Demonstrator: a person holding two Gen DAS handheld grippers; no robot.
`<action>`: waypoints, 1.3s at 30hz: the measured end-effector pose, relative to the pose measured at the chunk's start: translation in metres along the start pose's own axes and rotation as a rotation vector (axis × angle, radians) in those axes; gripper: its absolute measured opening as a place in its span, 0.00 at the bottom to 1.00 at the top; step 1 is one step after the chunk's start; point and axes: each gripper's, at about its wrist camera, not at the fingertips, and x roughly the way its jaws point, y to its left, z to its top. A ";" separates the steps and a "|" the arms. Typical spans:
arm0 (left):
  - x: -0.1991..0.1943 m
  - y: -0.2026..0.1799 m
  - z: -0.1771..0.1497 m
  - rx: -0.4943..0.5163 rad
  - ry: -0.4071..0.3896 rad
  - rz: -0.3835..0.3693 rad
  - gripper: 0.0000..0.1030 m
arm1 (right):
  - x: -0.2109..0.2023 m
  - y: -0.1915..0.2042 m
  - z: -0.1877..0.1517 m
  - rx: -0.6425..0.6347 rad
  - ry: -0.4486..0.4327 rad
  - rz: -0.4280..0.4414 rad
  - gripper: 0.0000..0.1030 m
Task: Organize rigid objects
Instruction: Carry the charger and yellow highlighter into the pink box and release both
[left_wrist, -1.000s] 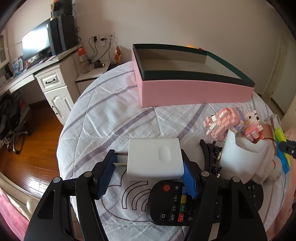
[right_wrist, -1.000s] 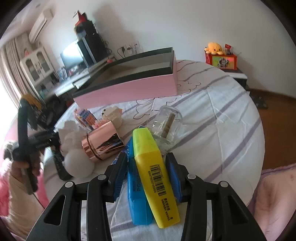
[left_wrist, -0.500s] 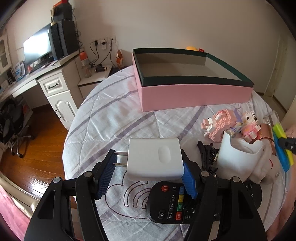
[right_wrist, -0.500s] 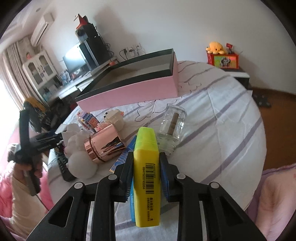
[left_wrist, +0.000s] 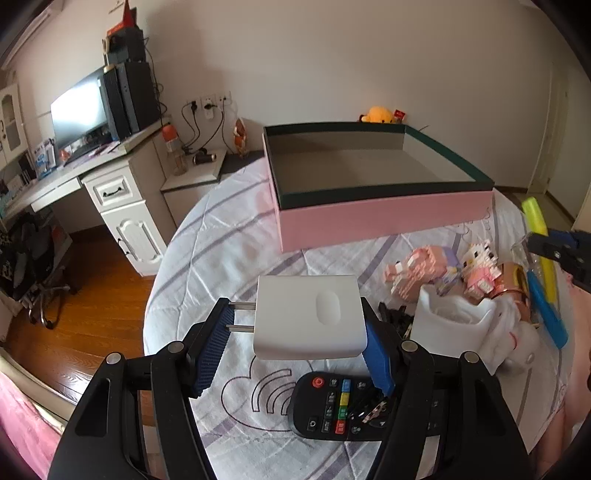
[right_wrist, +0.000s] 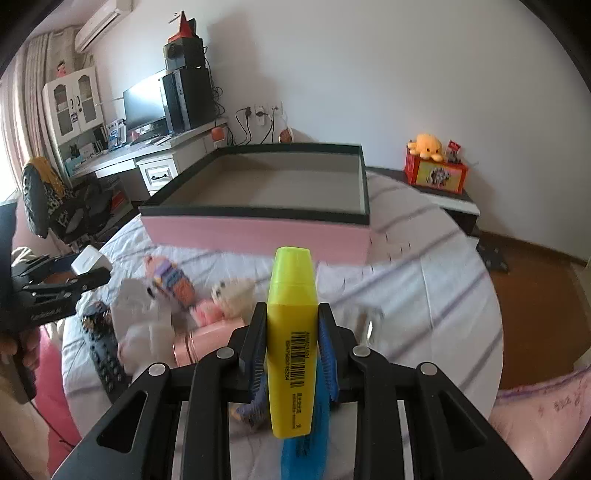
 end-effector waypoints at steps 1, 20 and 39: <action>-0.001 -0.001 0.002 0.001 -0.005 -0.009 0.65 | 0.003 0.002 0.005 -0.007 -0.004 -0.002 0.25; 0.014 -0.032 0.110 0.058 -0.138 -0.106 0.65 | 0.042 0.021 0.090 -0.103 -0.064 -0.051 0.25; 0.125 -0.041 0.142 0.018 0.045 -0.057 0.66 | 0.149 0.019 0.120 -0.113 0.098 -0.044 0.26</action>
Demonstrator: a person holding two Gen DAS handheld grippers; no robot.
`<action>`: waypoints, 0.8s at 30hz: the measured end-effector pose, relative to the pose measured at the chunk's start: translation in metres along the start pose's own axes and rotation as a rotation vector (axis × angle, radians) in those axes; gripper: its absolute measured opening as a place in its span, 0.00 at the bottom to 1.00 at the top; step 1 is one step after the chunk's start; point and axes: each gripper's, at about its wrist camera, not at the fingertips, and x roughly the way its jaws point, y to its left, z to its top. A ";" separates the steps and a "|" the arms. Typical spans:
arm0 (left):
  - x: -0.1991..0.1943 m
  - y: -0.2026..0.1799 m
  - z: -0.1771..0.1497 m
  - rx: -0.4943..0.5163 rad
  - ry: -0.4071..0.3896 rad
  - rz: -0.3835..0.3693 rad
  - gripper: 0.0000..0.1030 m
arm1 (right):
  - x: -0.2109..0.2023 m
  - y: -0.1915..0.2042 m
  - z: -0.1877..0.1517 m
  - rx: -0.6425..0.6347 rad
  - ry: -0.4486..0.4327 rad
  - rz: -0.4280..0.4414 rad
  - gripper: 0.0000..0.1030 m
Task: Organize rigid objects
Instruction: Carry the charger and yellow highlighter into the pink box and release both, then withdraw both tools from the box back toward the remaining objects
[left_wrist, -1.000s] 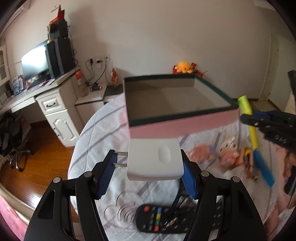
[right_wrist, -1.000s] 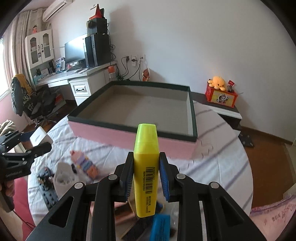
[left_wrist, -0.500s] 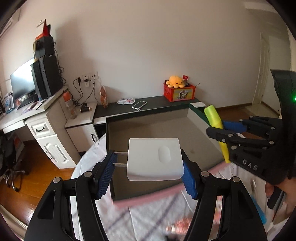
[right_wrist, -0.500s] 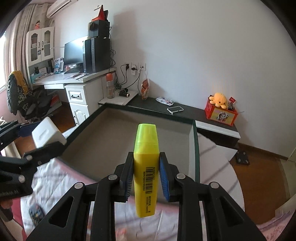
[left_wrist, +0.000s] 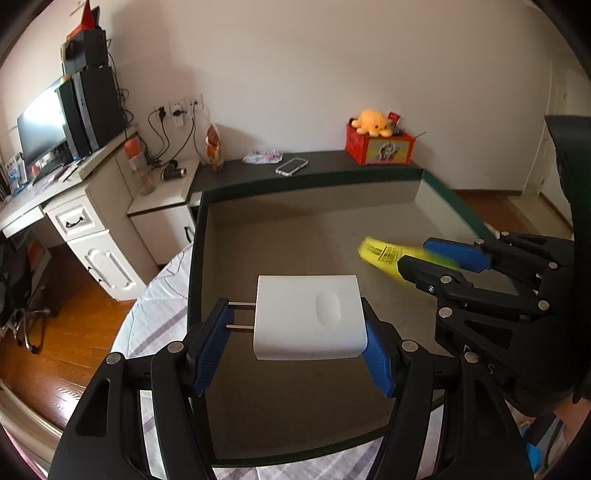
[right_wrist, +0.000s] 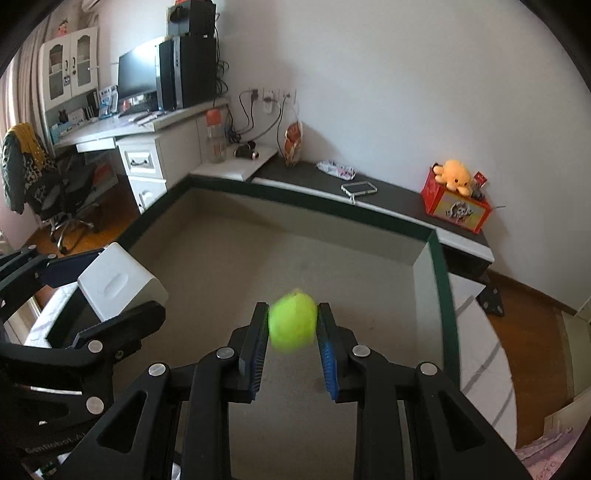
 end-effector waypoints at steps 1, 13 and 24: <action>0.002 0.000 -0.001 -0.002 0.004 0.001 0.66 | 0.001 0.000 -0.001 0.003 0.002 0.002 0.26; -0.056 0.012 -0.015 -0.049 -0.094 0.056 0.94 | -0.047 -0.001 0.000 0.048 -0.068 0.006 0.55; -0.174 0.014 -0.075 -0.065 -0.246 0.144 1.00 | -0.164 0.002 -0.044 0.061 -0.242 -0.066 0.76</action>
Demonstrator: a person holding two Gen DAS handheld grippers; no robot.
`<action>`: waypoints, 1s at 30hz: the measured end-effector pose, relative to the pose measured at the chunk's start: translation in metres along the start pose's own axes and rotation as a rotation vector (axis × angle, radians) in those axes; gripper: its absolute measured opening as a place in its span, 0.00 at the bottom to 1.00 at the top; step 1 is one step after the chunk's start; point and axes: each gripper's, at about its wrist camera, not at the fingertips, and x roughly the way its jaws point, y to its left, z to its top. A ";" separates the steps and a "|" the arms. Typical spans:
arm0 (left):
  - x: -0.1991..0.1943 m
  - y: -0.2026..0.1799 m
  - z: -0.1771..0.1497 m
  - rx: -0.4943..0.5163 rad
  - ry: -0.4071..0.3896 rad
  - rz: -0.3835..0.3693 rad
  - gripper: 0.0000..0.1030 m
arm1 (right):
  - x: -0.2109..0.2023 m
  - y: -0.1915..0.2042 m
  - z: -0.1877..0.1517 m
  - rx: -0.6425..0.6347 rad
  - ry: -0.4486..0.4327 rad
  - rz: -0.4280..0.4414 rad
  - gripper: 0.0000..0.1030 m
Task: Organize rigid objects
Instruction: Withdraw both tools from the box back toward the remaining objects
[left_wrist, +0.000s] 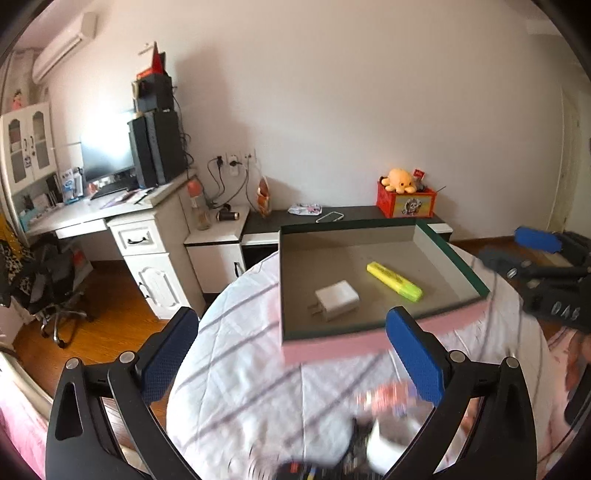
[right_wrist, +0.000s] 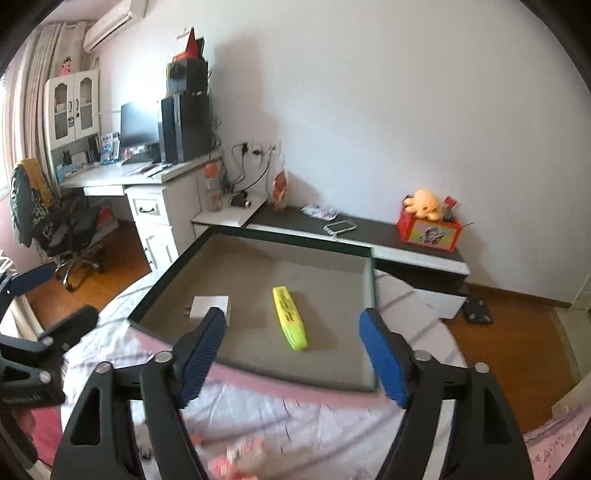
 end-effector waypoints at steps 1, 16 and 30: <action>-0.010 0.002 -0.006 0.002 -0.003 0.003 1.00 | -0.013 -0.001 -0.006 -0.002 -0.013 -0.009 0.76; -0.095 -0.010 -0.086 0.028 0.055 -0.024 1.00 | -0.100 -0.007 -0.094 0.085 -0.016 -0.094 0.77; -0.119 -0.032 -0.106 0.067 0.066 -0.062 1.00 | -0.125 -0.011 -0.140 0.093 0.036 -0.111 0.77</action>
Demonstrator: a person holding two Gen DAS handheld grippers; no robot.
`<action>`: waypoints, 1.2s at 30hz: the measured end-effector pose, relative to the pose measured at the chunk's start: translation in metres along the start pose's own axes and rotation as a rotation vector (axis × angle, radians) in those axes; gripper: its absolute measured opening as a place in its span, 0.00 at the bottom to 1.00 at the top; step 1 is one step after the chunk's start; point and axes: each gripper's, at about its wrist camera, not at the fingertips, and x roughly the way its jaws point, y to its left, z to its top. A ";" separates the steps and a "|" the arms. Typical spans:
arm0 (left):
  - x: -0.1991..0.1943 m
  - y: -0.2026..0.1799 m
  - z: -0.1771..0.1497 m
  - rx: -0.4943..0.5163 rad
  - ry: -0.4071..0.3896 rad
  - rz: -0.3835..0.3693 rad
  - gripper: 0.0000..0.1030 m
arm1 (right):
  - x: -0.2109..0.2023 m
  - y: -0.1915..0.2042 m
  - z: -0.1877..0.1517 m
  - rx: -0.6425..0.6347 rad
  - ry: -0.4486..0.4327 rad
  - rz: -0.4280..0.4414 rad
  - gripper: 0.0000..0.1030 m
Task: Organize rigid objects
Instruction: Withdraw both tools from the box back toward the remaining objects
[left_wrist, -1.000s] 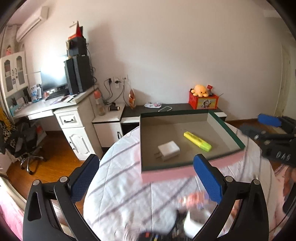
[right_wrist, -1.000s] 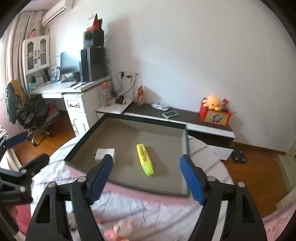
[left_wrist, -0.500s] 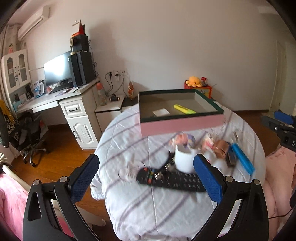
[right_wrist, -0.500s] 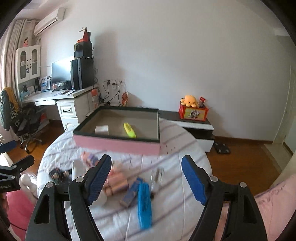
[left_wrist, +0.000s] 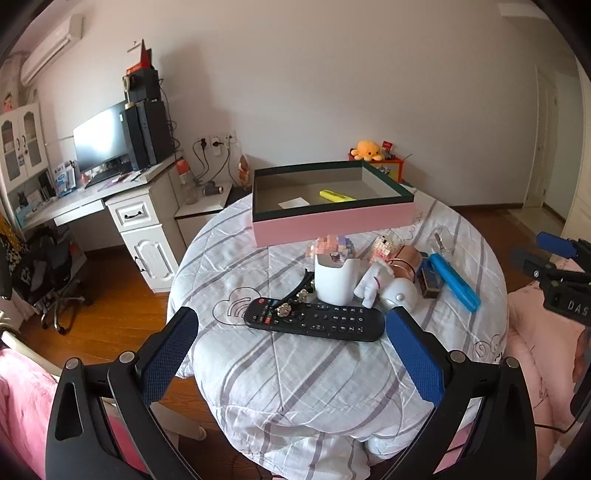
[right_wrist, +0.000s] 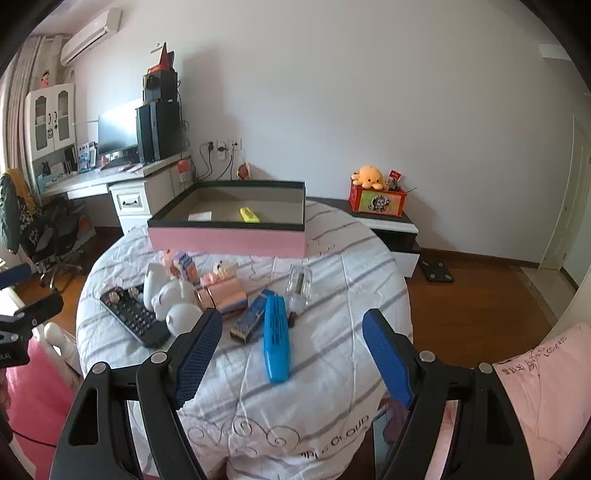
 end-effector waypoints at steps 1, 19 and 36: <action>0.001 -0.001 0.000 0.003 0.001 -0.003 1.00 | 0.001 0.000 -0.002 0.002 0.004 0.000 0.77; 0.063 -0.005 0.015 -0.020 0.095 -0.047 1.00 | 0.057 -0.014 -0.005 0.038 0.094 0.024 0.77; 0.166 -0.013 0.063 -0.023 0.193 -0.038 1.00 | 0.140 -0.035 0.018 0.096 0.181 0.046 0.77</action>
